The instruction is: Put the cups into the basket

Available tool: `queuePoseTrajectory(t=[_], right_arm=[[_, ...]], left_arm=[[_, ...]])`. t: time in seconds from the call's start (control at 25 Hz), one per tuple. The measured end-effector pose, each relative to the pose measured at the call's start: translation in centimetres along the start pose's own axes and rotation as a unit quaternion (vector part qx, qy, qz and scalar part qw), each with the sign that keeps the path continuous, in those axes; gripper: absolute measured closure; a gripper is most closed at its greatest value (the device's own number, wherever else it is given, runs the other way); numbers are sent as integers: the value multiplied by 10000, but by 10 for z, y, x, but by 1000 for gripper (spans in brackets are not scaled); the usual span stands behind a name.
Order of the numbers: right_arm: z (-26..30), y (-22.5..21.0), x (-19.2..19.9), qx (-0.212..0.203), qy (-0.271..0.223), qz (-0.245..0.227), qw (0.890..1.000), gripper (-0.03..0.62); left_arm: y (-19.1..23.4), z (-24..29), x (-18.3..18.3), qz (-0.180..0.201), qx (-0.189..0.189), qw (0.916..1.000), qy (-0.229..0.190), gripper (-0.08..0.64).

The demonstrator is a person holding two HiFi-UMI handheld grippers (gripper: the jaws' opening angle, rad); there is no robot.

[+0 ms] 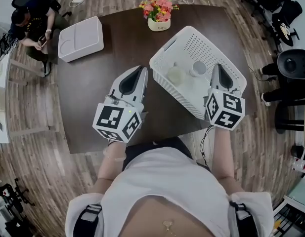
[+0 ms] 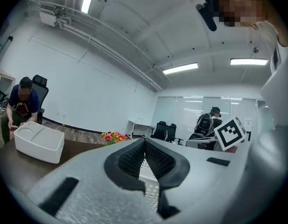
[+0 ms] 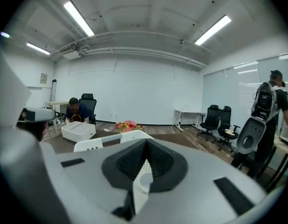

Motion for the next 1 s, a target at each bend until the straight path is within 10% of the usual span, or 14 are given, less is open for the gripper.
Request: queuePoseTrajectory(t=[0.36,1.0], right_arm=[[-27,84,-24,-993,-843,243,9912,581],[-36,292,-3,-3416,-930,-65,9352,581]], left_arm=[[10,-29,-2,346,-398,9985,-149,551],[71,-124,16,261,-1716,9839,-431,551]])
Point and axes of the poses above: the fingertips, and each gripper's own axes: z forward along the fingers, y to its left, x out of its underside, the point moved 6 cm from there along -z, backward along the fingers, and after that the axes turned 5 degrees about y, right-handed, at the moved point
